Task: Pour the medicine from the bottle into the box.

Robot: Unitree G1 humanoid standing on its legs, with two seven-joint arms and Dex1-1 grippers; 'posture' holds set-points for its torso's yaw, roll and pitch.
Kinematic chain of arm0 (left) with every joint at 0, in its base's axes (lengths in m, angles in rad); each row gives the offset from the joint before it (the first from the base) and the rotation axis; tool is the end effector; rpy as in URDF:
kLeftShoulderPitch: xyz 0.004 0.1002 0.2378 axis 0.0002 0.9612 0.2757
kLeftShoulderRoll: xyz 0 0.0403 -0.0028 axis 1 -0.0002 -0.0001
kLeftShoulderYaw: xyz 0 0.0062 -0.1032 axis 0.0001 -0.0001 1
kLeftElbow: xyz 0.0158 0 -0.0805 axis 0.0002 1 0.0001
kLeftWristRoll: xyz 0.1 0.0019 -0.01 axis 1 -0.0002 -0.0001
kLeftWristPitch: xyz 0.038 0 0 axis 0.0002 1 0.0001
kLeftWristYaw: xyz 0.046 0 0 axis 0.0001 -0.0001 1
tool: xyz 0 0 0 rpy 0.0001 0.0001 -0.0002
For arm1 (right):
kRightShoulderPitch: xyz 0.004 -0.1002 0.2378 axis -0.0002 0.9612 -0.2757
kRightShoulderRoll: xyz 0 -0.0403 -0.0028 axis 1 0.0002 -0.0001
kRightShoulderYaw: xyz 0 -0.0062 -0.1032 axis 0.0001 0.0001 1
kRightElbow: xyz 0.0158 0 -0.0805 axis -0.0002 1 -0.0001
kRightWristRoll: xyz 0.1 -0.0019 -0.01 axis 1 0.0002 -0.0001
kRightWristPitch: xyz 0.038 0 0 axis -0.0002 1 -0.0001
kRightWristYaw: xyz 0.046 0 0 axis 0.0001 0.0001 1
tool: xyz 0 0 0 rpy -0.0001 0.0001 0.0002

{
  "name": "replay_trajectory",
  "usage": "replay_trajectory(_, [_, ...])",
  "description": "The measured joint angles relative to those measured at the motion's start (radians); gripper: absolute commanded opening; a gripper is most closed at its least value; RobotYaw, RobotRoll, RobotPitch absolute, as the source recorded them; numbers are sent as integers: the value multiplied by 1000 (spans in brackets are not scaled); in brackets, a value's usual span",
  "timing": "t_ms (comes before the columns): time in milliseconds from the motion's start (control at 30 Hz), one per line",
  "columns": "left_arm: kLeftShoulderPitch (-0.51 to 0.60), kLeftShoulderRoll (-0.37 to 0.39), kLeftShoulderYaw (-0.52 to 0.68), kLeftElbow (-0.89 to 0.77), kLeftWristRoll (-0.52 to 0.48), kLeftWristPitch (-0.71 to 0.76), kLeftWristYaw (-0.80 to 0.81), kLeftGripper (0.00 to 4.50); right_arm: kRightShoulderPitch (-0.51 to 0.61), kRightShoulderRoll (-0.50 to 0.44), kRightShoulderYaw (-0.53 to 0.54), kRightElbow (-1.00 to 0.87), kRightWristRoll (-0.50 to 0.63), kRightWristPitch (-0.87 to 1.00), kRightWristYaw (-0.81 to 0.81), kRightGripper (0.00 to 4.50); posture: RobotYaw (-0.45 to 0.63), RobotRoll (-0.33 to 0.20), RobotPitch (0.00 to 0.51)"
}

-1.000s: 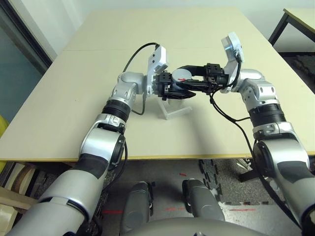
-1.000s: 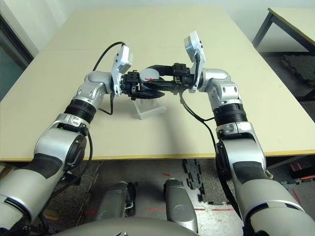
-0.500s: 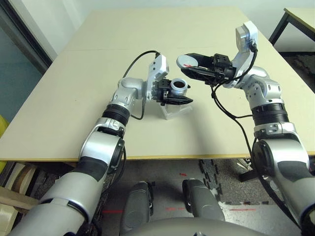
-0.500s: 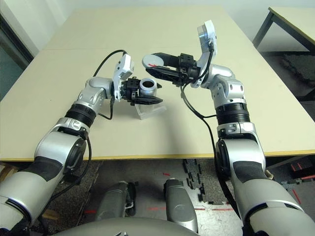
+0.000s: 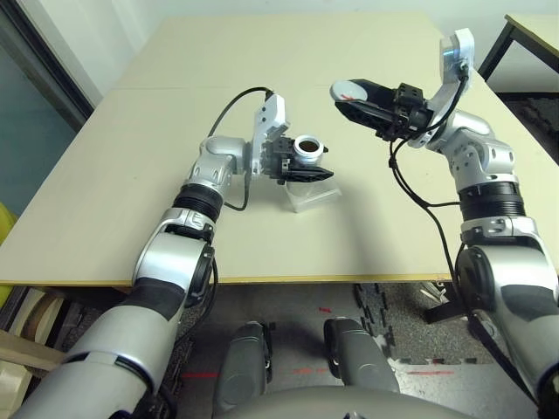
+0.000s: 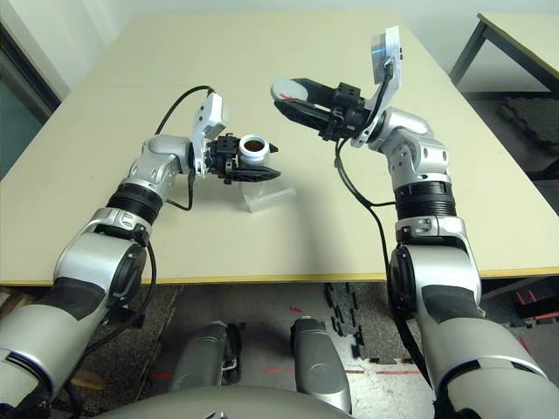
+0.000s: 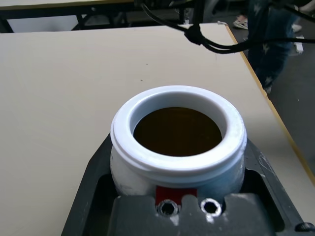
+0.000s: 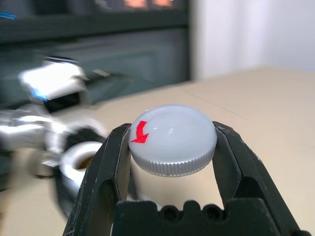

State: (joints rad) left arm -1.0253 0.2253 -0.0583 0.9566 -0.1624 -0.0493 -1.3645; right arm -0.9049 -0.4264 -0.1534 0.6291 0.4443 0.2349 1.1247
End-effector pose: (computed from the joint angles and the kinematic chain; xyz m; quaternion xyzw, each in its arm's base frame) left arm 0.3647 0.1439 0.1630 0.0836 0.0031 -0.6641 0.7429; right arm 0.3437 -0.2262 0.1955 0.0442 -0.0921 0.4972 0.8616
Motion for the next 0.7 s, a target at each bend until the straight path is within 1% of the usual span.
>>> replay_trajectory(233, [0,17,37,-1,-14,22,21,2725,41,-41,-33,37,-67,-23,-209,2574,-252,0,89])
replay_trajectory(433, [0,21,60,-1,-24,31,38,2725,97,-90,-35,65,-145,-23,-375,2574,-251,0,88])
replay_trajectory(533, [-2,22,64,-1,-29,33,45,2725,126,-109,-37,78,-163,-23,-429,2574,-250,0,87])
replay_trajectory(700, [-2,26,77,-1,-32,34,53,2725,176,-120,-74,115,-181,-23,-532,2574,-252,0,81])
